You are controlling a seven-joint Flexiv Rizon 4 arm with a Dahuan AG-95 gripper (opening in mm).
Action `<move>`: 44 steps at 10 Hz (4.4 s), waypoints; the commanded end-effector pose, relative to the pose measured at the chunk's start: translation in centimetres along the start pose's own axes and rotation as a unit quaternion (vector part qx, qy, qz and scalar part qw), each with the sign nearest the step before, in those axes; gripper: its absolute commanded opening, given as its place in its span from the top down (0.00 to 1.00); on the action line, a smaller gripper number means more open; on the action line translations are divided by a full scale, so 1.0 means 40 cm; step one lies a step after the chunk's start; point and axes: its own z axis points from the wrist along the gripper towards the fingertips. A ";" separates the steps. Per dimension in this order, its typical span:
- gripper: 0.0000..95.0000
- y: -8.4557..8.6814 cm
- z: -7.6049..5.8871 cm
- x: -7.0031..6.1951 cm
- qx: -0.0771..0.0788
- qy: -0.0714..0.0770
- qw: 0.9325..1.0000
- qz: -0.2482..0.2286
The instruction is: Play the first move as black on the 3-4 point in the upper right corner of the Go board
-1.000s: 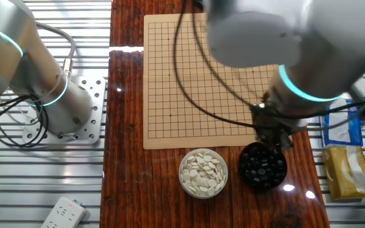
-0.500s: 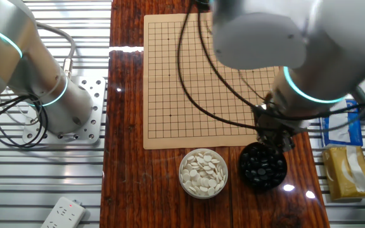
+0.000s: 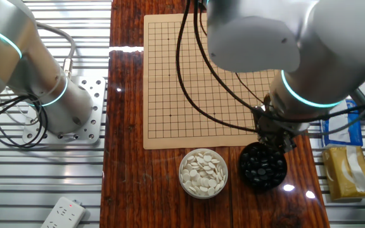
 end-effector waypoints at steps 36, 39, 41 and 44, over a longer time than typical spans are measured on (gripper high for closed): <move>1.00 -0.060 0.030 0.040 -0.034 0.005 0.991 0.126; 1.00 -0.059 0.028 0.040 -0.019 0.006 0.993 0.118; 1.00 -0.059 0.027 0.040 -0.006 0.006 0.994 0.107; 0.80 -0.067 0.034 0.038 0.009 -0.002 0.997 0.082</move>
